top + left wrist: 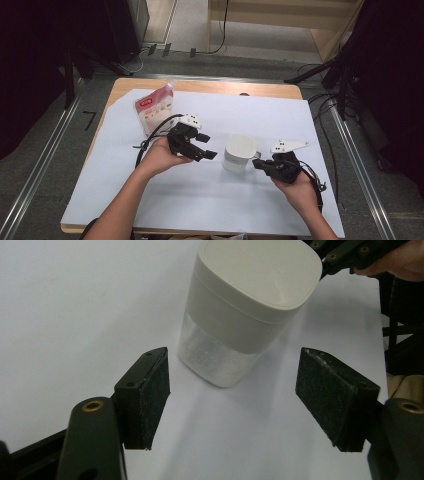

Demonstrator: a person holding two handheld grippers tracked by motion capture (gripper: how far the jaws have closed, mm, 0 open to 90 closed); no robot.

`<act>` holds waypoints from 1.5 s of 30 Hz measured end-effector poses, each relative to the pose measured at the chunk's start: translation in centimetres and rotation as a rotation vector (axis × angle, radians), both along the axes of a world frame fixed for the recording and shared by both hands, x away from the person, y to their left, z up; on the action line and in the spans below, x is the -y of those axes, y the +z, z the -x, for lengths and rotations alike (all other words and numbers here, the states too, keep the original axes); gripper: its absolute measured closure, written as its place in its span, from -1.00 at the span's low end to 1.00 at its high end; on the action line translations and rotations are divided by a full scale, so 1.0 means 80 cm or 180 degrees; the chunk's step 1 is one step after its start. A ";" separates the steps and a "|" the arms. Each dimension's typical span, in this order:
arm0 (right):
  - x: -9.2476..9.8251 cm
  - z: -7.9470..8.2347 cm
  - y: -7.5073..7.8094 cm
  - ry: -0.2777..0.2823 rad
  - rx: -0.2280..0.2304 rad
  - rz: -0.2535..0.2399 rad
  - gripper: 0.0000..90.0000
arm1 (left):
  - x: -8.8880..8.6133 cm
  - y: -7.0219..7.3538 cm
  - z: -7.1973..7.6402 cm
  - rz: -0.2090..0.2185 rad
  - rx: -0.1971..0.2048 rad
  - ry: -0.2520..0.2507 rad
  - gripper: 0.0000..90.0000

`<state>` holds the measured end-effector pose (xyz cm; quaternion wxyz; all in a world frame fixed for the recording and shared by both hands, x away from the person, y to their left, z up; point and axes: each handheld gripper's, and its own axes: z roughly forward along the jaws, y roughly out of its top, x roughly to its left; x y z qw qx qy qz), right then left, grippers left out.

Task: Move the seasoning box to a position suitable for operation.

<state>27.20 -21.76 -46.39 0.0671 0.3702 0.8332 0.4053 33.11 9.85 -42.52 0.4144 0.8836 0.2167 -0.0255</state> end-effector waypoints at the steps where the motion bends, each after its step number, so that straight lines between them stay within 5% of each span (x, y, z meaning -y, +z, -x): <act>1: 0.002 -0.002 0.000 -0.0009 0.0007 -0.0004 1.00 | 0.001 0.000 0.000 -0.0013 -0.0042 0.0005 -0.34; 13: 0.008 -0.023 -0.004 -0.0024 -0.0013 -0.0004 1.00 | 0.005 -0.006 0.006 0.0021 -0.0033 -0.0055 -0.45; 21: 0.017 -0.016 0.020 0.0045 0.0090 -0.0070 1.00 | 0.003 -0.007 0.008 0.0056 0.0015 -0.0048 -0.45; 27: 0.034 -0.019 0.029 -0.0113 0.0147 -0.0120 1.00 | 0.011 -0.006 0.003 0.0065 -0.0012 -0.0165 -0.32; 32: 0.036 -0.025 0.028 -0.0169 0.0127 -0.0106 1.00 | 0.018 -0.003 -0.002 0.0004 0.0060 -0.0228 -0.38; 45: 0.036 -0.047 0.026 -0.0143 0.0005 -0.0136 1.00 | 0.026 0.002 -0.022 0.0012 -0.0049 -0.0364 -0.48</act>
